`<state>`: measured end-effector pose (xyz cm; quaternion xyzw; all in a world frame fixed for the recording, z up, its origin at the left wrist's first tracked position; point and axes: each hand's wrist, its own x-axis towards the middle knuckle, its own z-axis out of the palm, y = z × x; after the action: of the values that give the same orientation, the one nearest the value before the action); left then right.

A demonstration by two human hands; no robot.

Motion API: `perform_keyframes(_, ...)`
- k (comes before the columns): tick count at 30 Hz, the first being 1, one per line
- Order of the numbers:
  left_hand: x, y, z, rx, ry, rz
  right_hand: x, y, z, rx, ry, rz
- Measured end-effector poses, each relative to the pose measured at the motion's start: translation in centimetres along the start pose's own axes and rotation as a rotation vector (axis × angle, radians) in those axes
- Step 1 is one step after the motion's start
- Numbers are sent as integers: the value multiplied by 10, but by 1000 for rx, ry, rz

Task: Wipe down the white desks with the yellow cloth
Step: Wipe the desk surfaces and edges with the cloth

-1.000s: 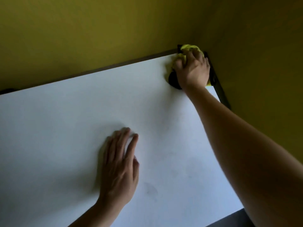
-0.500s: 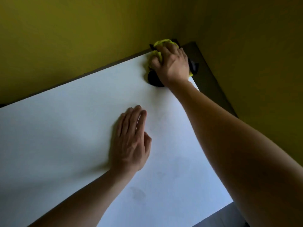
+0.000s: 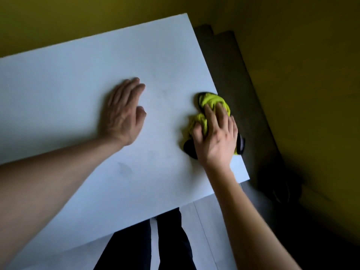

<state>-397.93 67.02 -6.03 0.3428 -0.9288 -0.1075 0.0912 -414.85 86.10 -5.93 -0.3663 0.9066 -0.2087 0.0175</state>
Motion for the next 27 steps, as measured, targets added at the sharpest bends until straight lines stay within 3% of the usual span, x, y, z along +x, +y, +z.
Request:
perform_keyframes(5,1,6,-1,10,5,-22,-76,36,-24,-48,4,31)
perform_keyframes(9,2,10,-3,17,5,-26,-67,32,-16,-86,41,67)
perform_keyframes(15,15,15,-2,66,31,-98,46,-14,18,-89,59,23)
perform_keyframes(22,82,16,6,42,-14,-119,174,-70,61,-212,-66,26)
perform_keyframes(27,85,13,13,77,-35,-127,246,-99,80,-75,-135,27)
